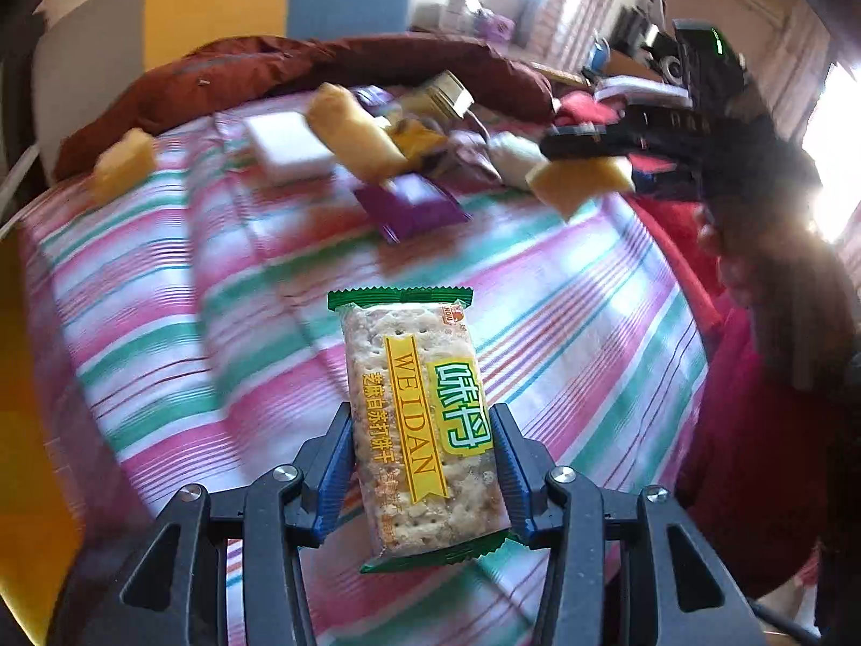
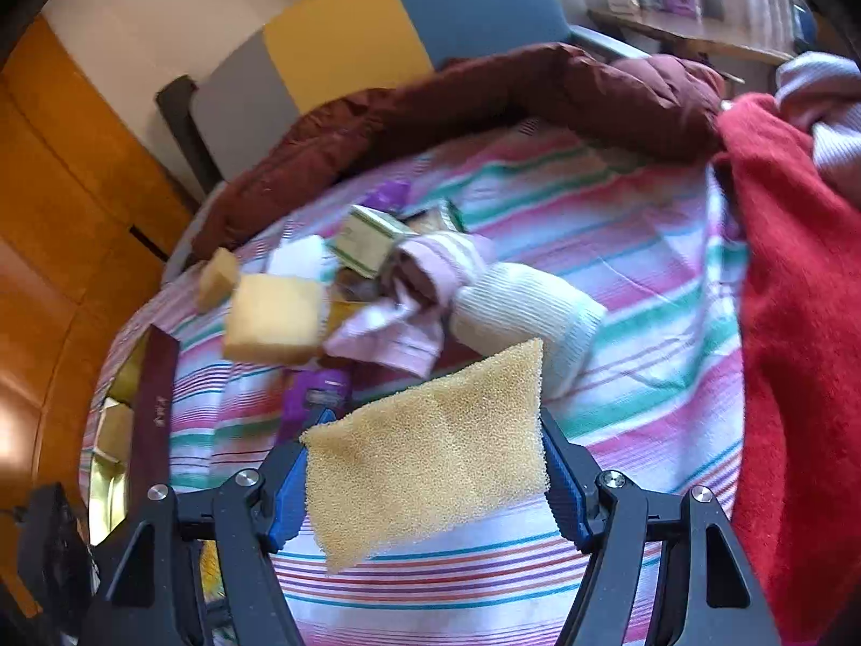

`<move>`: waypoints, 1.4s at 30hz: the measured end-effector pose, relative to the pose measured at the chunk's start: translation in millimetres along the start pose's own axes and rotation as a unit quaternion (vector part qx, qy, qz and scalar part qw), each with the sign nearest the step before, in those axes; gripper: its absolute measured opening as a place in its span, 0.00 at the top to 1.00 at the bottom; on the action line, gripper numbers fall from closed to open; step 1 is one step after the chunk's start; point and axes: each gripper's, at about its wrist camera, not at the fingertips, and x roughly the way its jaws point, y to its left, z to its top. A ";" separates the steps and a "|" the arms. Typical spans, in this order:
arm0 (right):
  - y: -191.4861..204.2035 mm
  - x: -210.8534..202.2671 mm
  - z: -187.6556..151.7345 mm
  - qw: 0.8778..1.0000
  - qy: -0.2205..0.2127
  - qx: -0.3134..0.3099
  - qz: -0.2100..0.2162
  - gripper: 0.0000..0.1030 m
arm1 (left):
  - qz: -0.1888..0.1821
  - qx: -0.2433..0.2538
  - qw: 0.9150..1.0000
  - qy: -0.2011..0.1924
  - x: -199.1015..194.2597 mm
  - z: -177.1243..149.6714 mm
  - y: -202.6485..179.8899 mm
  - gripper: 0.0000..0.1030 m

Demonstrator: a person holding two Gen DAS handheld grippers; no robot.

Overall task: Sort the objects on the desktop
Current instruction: 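Carry the cracker packet and sponge to the tin tray and release both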

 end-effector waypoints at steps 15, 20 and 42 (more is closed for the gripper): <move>103.9 -4.1 -14.0 0.994 0.020 -0.079 0.069 0.29 | 0.100 -0.138 0.981 -0.096 -117.7 -42.3 110.9 0.53; 178.3 4.9 -25.2 0.984 0.035 -0.127 0.123 0.29 | 0.150 -0.189 0.963 -0.118 -154.0 -71.7 151.4 0.53; 389.8 97.0 -120.0 0.929 0.179 -0.178 0.269 0.02 | 0.248 -0.305 0.911 -0.127 -200.8 -154.0 227.3 0.52</move>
